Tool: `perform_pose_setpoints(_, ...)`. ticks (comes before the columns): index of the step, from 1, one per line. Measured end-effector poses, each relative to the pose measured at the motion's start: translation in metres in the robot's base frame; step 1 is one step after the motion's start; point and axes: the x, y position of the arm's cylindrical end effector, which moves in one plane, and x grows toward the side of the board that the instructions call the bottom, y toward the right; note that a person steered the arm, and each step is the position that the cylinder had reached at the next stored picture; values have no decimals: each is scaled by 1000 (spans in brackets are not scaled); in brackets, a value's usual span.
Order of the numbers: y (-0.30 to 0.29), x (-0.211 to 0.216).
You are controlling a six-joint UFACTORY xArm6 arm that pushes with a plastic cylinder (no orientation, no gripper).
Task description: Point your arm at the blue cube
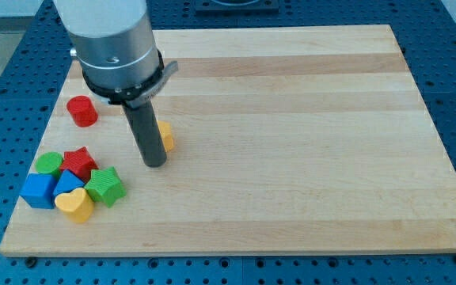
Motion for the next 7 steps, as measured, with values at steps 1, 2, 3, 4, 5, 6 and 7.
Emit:
perform_pose_setpoints(1,1,-41)
perform_pose_setpoints(2,19,-83)
perform_pose_setpoints(3,32,-111)
perform_pose_setpoints(4,44,-111)
perform_pose_setpoints(5,81,-100)
perform_pose_setpoints(6,130,-59)
perform_pose_setpoints(7,142,-6)
